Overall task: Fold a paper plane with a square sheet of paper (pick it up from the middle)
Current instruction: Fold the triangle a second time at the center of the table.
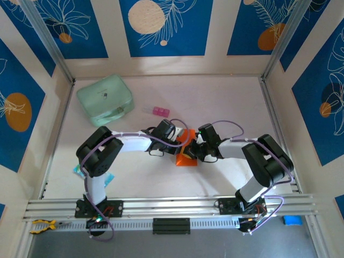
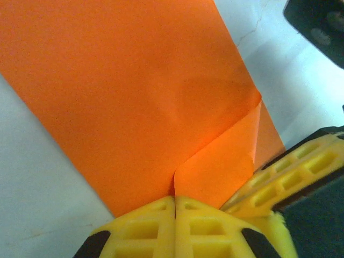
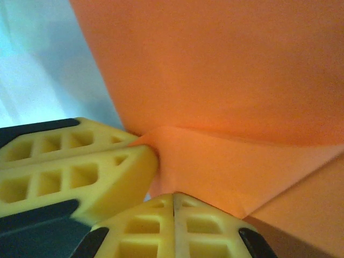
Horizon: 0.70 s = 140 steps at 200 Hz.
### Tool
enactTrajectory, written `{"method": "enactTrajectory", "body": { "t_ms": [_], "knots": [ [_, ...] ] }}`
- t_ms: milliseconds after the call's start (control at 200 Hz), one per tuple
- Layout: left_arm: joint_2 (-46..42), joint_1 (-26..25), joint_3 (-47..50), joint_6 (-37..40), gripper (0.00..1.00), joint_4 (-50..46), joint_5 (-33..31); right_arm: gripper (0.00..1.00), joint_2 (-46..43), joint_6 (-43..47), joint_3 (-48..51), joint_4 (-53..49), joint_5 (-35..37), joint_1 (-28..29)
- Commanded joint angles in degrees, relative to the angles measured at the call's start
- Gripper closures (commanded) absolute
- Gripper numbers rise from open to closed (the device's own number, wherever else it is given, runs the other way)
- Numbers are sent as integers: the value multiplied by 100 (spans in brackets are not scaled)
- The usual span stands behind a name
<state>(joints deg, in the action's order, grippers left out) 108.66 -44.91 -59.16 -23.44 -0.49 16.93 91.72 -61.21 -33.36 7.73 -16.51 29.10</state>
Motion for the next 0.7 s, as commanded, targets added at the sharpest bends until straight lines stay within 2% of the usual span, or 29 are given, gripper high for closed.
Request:
{"method": "enactTrajectory", "body": {
  "t_ms": [0, 175, 420, 695],
  "knots": [
    [101, 12, 44, 189, 97, -495, -156, 100, 83, -78, 104, -179, 2, -35],
    [120, 17, 23, 213, 97, -531, -155, 100, -17, -149, 227, -186, 101, -77],
    [155, 18, 1, 235, 97, -566, -137, 100, -496, 149, -161, -618, 153, -197],
    [184, 18, -2, 235, 97, -554, -124, 100, -67, 27, -101, -674, 413, -308]
  ]
}}
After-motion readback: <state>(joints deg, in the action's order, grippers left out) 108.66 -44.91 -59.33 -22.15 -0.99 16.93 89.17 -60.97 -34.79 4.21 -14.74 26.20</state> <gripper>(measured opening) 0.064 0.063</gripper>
